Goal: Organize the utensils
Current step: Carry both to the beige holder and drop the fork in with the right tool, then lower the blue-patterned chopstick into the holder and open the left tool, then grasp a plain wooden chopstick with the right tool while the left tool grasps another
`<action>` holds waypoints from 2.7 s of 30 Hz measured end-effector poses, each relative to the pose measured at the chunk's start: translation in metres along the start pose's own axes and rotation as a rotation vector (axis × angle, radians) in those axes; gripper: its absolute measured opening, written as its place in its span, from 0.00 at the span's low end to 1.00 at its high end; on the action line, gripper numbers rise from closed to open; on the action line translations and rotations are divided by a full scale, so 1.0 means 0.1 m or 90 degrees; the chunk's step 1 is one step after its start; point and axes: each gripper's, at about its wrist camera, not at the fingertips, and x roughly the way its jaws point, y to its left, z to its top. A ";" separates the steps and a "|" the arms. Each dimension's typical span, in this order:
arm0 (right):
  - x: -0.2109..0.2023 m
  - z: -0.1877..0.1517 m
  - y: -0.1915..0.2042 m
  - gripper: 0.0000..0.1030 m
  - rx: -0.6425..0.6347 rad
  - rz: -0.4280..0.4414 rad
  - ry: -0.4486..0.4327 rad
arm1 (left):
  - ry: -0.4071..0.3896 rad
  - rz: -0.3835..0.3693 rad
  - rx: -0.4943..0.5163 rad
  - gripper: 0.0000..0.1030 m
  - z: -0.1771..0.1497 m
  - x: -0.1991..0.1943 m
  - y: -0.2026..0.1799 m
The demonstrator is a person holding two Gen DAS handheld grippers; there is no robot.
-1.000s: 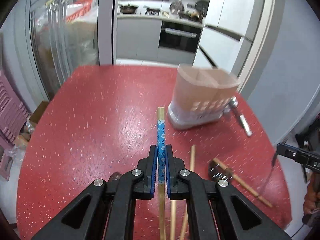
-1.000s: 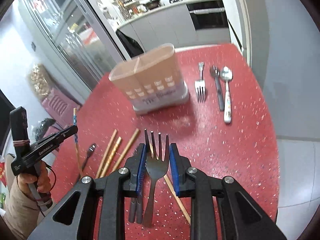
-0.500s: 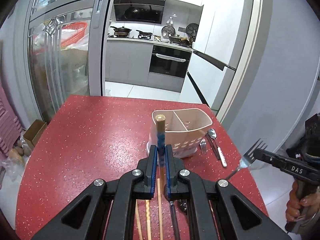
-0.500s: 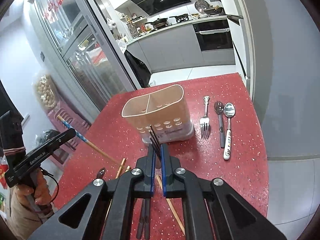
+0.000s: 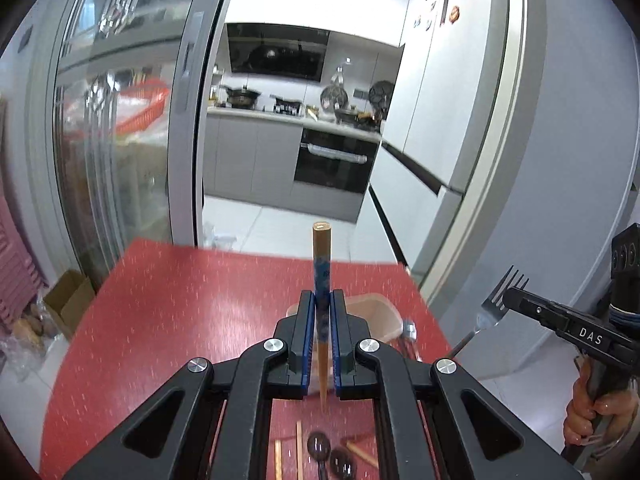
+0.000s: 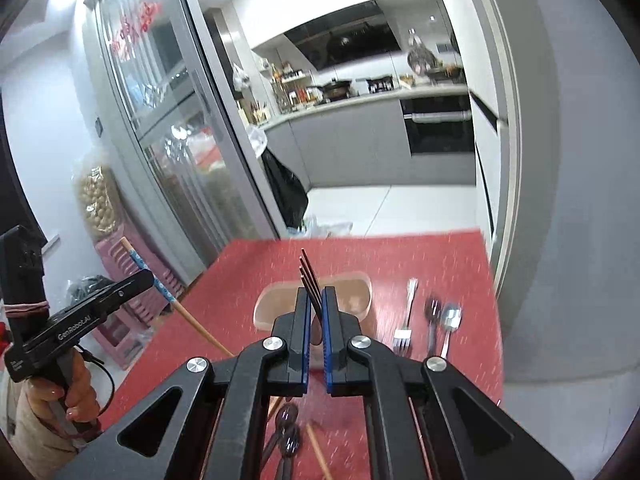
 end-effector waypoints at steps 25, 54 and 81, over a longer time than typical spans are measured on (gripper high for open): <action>1.50 0.34 -0.24 0.05 -0.051 -0.051 0.080 | 0.059 0.040 -0.031 0.31 0.05 1.39 0.20; 1.34 0.10 -0.62 0.57 0.061 -0.007 0.105 | 0.092 0.120 -0.029 0.32 -0.34 1.16 0.26; 0.92 -1.80 -0.33 0.74 0.018 -0.014 0.344 | 0.244 0.190 -0.037 1.00 -2.07 0.52 0.71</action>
